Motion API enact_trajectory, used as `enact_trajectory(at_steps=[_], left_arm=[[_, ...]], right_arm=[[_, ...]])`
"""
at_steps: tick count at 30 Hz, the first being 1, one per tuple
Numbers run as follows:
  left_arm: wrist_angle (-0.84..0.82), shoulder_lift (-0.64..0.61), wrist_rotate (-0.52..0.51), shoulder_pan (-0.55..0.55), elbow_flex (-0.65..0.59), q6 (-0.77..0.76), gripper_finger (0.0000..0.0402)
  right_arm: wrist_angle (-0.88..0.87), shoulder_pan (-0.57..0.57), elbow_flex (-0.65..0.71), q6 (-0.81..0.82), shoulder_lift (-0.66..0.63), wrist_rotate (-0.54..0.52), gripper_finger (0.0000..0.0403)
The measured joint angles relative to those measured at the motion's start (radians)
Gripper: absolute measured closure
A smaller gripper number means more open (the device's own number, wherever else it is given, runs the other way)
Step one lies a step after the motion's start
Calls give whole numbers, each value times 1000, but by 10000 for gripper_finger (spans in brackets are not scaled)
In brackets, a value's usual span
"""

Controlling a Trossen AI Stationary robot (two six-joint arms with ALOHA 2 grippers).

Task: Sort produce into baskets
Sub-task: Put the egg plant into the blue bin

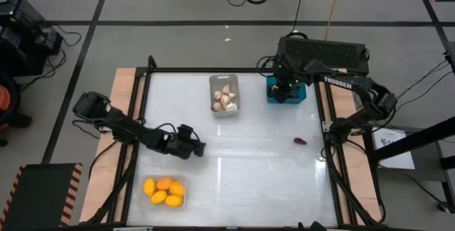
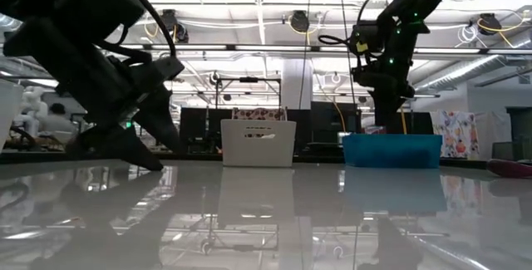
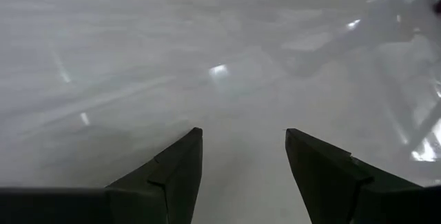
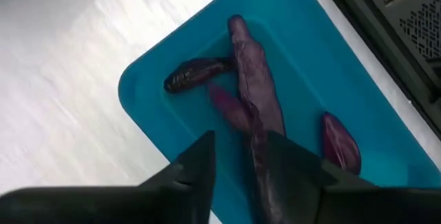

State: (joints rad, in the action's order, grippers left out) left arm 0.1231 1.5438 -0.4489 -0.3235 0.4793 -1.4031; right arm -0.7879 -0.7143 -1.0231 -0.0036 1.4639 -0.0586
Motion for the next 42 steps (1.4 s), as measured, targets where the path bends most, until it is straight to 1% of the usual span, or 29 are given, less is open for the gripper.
enact_trajectory(at_steps=[4,8,11,14,18,21,25,30,33,38,42], left_arm=[[61,19,-34,-37,0,-1,187],[129,22,-32,-65,-2,7,187],[229,23,-11,-81,-2,101,187],[311,23,-10,-92,-2,219,187],[339,22,-1,-93,13,331,187],[340,22,1,-89,44,420,187],[340,22,1,-50,114,566,187],[342,20,63,-5,214,771,187],[341,20,93,10,253,862,187],[326,20,113,15,267,905,187],[237,20,115,15,267,887,187]], right_arm=[[-41,0,-27,-5,0,1,253],[-150,2,-94,19,0,9,232],[-266,15,-162,65,0,27,228],[-346,52,-219,105,-22,82,228],[-379,157,-233,181,-88,141,228],[-394,266,-224,259,-147,144,228],[-417,410,-211,389,-207,143,228],[-415,577,-155,543,-252,135,228],[-415,671,-98,631,-267,135,228],[-406,788,5,750,-272,134,228],[-347,847,93,803,-272,134,227]])
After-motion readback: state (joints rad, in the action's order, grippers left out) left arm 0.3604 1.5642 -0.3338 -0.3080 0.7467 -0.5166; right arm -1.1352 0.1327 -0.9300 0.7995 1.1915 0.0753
